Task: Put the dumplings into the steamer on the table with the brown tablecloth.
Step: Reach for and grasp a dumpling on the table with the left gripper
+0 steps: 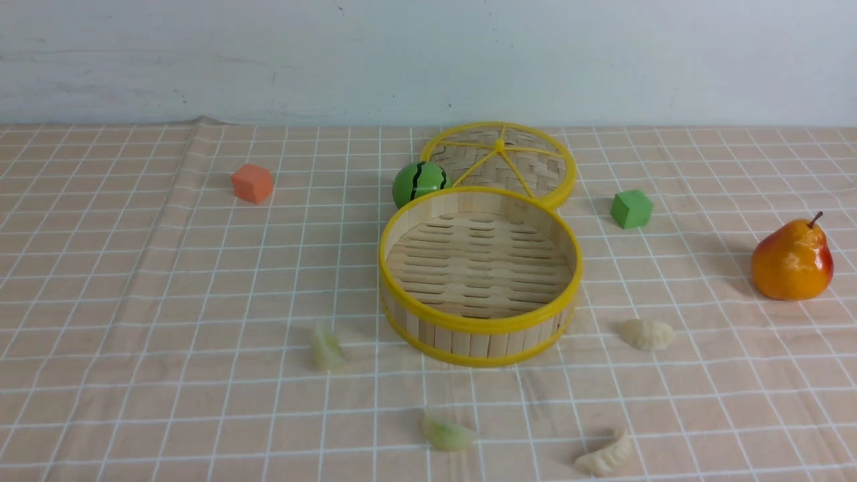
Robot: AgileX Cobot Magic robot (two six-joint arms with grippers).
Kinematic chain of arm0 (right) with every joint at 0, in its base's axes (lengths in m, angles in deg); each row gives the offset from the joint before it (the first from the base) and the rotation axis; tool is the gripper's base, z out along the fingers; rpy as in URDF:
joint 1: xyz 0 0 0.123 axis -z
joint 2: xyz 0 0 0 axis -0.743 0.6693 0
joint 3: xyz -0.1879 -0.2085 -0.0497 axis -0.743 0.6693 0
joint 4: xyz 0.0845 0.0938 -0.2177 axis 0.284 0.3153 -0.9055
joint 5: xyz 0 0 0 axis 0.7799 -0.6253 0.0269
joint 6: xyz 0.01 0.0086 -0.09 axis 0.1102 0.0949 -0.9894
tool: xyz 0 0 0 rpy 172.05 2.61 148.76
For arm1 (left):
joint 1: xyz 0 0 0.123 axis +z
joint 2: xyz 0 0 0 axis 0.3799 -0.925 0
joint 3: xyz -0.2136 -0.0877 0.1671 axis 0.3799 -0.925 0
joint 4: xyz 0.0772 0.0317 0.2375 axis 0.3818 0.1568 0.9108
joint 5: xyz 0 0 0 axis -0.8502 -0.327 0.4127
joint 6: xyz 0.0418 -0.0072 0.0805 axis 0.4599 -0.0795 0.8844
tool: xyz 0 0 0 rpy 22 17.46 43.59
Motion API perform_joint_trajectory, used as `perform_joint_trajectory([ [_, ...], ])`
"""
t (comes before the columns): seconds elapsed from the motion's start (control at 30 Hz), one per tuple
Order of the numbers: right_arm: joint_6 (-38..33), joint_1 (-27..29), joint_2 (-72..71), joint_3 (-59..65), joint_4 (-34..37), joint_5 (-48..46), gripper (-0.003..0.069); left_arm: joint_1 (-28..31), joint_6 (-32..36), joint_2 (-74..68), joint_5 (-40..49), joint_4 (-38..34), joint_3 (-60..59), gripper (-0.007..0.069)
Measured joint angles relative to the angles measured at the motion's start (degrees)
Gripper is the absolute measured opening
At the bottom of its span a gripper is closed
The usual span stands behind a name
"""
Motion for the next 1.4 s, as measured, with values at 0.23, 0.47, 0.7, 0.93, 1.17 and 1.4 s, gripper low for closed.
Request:
perform_joint_trajectory([
  [0.23,0.0,0.0,0.0,0.0,0.0,0.0,0.0239,0.0,0.0,0.0,0.0,0.0,0.0,0.0238],
  [0.47,0.0,0.0,0.0,0.0,0.0,0.0,0.0239,0.0,0.0,0.0,0.0,0.0,0.0,0.0238],
  [0.7,0.0,0.0,0.0,0.0,0.0,0.0,0.0239,0.0,0.0,0.0,0.0,0.0,0.0,0.0238],
  [0.93,0.0,0.0,0.0,0.0,0.0,0.0,0.0239,0.0,0.0,0.0,0.0,0.0,0.0,0.0238],
  [1.17,0.0,0.0,0.0,0.0,-1.2,0.0,0.0239,0.0,0.0,0.0,0.0,0.0,0.0,0.0238],
  [1.4,0.0,0.0,0.0,0.0,-1.3,0.0,0.0239,0.0,0.0,0.0,0.0,0.0,0.0,0.0238],
])
